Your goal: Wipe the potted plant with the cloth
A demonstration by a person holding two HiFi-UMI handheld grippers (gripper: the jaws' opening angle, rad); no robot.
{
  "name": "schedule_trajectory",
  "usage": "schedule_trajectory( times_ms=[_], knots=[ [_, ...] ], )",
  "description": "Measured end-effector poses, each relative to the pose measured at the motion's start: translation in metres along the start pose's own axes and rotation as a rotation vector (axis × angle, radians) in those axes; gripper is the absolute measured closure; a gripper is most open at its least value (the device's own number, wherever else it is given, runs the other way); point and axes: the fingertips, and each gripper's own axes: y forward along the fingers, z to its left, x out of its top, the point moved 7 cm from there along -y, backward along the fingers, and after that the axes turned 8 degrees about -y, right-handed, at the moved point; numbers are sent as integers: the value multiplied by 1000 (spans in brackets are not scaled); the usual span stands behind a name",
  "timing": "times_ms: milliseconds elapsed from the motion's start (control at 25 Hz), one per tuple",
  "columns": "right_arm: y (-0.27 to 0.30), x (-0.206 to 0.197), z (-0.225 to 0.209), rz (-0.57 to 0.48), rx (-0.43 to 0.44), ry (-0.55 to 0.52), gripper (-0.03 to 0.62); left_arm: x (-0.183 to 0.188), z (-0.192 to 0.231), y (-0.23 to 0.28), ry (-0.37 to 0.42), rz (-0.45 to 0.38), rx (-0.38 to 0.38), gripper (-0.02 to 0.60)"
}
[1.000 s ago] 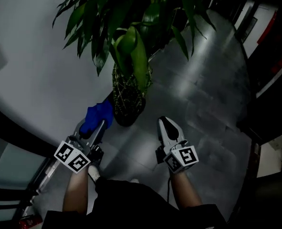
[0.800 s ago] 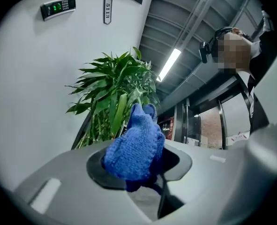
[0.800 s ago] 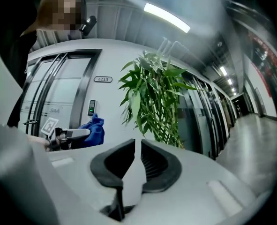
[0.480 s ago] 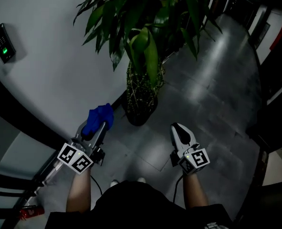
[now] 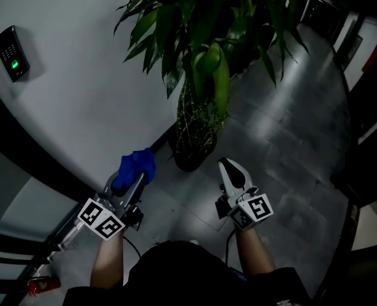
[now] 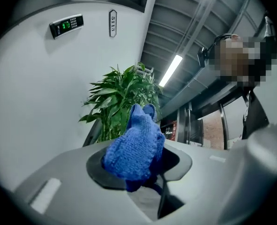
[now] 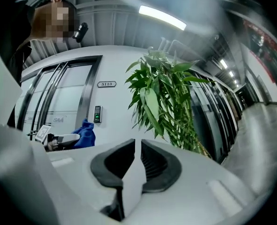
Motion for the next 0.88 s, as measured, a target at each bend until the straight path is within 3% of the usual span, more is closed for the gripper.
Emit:
schedule_trajectory(
  times_ms=[280, 520, 720, 880],
  knots=[
    [10, -8, 25, 40, 31, -27, 554, 6, 1, -24, 43, -46, 46, 426],
    [5, -15, 31, 63, 7, -15, 565, -1, 2, -37, 84, 4, 70, 426],
    [12, -10, 39, 56, 25, -68, 585, -6, 15, -42, -33, -35, 78, 426],
    [11, -8, 40, 50, 10, -68, 585, -3, 22, -41, -20, -44, 126, 428]
  ],
)
